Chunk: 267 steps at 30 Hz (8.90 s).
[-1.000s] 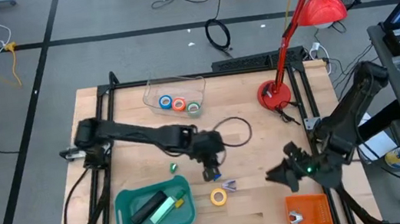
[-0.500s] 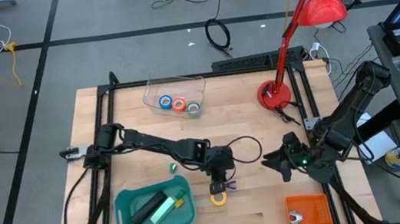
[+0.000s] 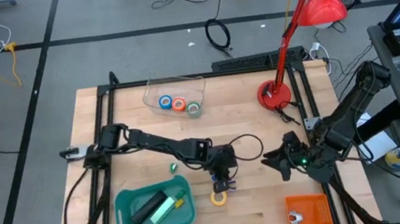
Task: Pick and place Stapler, Stapler remover, tape
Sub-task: Put the purple staple remover into the orange bin, then put the small blue stapler into the green bin
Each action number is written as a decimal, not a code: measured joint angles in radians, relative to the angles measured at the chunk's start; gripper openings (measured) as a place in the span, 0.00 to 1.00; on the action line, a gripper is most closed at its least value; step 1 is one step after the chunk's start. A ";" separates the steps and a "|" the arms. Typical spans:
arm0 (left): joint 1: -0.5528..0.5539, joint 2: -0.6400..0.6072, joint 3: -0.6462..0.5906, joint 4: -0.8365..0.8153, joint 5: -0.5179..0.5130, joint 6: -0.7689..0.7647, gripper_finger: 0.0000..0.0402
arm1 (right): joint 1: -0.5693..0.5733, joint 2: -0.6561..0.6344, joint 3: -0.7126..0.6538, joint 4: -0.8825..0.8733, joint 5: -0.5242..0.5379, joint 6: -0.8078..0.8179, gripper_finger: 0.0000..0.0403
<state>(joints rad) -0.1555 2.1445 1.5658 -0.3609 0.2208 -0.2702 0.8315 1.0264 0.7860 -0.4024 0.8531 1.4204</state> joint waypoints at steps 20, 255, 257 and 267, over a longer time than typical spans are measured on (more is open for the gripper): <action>-0.018 0.060 0.000 0.039 0.043 -0.021 0.37 | -0.001 0.000 -0.001 0.003 0.019 0.008 0.40; -0.072 -0.152 -0.123 -0.260 -0.260 -0.182 0.36 | -0.211 0.179 0.198 -0.314 -0.280 0.108 0.32; -0.080 -0.149 -0.123 -0.236 -0.273 -0.201 0.40 | -0.210 0.179 0.183 -0.321 -0.282 0.133 0.32; -0.070 -0.137 -0.122 -0.152 -0.253 -0.214 0.69 | -0.202 0.181 0.135 -0.264 -0.330 0.169 0.32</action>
<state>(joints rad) -0.2252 2.0072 1.4441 -0.5131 -0.0321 -0.4847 0.6296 1.2074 0.9211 -0.6669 0.5228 1.5890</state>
